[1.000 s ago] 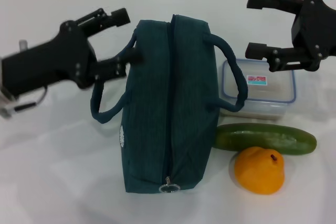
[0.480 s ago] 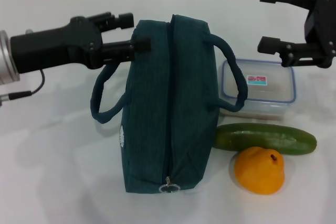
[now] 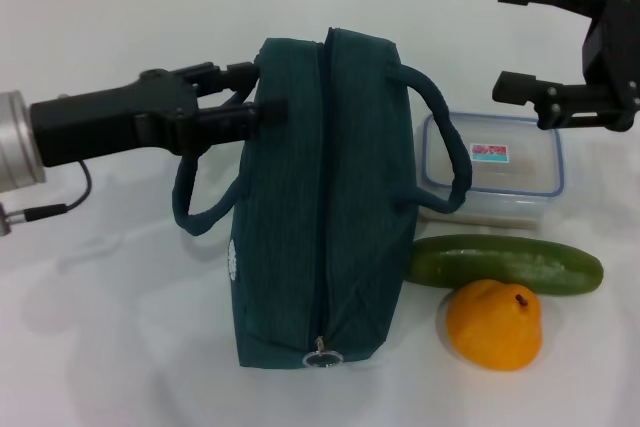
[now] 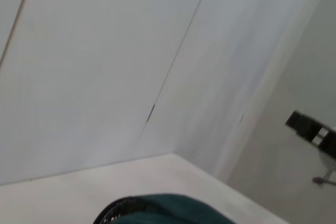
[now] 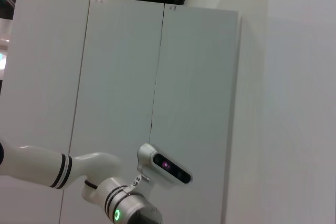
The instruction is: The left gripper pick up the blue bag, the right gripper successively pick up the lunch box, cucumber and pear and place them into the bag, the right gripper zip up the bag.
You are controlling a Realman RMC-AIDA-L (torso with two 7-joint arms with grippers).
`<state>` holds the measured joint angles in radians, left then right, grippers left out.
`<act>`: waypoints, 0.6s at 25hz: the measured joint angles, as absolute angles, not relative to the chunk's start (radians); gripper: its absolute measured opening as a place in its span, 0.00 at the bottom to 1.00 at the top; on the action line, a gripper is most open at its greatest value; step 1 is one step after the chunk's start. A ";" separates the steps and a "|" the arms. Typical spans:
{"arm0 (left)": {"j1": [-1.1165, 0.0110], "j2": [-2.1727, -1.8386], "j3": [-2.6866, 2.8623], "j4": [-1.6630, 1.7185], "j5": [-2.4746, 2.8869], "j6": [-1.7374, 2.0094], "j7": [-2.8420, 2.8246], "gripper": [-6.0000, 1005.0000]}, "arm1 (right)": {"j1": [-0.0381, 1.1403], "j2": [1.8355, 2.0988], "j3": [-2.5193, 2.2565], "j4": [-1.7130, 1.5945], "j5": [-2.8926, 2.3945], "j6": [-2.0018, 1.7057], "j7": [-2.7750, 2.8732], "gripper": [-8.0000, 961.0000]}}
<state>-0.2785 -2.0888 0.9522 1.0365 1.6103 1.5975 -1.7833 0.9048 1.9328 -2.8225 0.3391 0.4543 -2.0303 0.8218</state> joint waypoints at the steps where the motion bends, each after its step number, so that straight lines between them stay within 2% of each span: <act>1: -0.279 -2.089 0.966 1.034 1.613 1.583 -1.781 0.83 | 0.905 1.933 -2.822 0.339 0.455 -2.030 0.821 0.91; 15: -0.300 -2.085 1.048 1.033 1.643 1.444 -1.814 0.83 | 0.888 1.938 -2.822 0.339 0.455 -2.033 0.825 0.91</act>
<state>-0.2996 -2.0854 1.0482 1.0330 1.6428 1.4441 -1.8136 0.8876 1.9376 -2.8224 0.3390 0.4547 -2.0326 0.8249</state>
